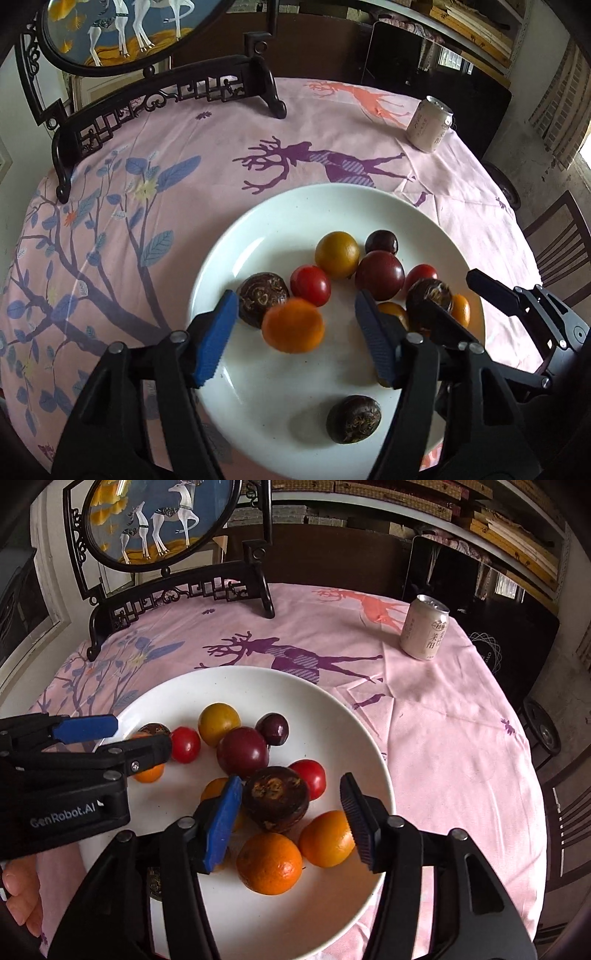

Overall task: Organize fruits
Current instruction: 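Carry the mangosteen and mandarin over the plate and open both tools, then grasp a mandarin with the right tool while the left tool grasps a dark plum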

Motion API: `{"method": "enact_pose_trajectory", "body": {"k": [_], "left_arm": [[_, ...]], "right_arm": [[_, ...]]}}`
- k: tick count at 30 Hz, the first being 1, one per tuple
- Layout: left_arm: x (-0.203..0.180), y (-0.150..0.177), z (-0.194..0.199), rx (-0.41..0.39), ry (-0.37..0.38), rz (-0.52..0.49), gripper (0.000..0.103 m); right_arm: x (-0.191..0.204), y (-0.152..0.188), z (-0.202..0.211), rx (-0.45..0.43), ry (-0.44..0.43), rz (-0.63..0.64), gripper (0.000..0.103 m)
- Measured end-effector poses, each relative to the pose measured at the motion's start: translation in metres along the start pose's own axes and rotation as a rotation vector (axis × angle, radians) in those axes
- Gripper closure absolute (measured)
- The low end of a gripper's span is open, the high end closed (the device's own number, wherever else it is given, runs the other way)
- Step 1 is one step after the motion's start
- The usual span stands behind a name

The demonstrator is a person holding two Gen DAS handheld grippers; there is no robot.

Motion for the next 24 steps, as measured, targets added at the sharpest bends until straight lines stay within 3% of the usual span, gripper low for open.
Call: {"method": "enact_pose_trajectory", "body": {"k": [6, 12, 17, 24], "left_arm": [[0.014, 0.017, 0.06, -0.07, 0.037, 0.006, 0.03], [0.046, 0.076, 0.113, -0.149, 0.043, 0.031, 0.027], [0.07, 0.117, 0.12, -0.165, 0.002, 0.052, 0.027], [0.083, 0.137, 0.118, -0.145, -0.017, 0.064, 0.027]], "right_arm": [[0.008, 0.019, 0.056, -0.037, -0.009, 0.008, 0.045], [0.046, 0.077, 0.106, -0.057, -0.088, -0.018, 0.045], [0.073, 0.103, 0.123, -0.053, -0.109, -0.015, 0.045], [0.085, 0.107, 0.125, -0.046, -0.124, -0.007, 0.045]]}}
Point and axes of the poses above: each gripper's, at about its wrist camera, not at the fingertips, and z roughly against the way its jaws point, x to its left, y to its underside, the point moved 6 cm from there along -z, roughly the way its jaws point, and after that the axes turned 15 degrees about z, right-handed, at the moved point
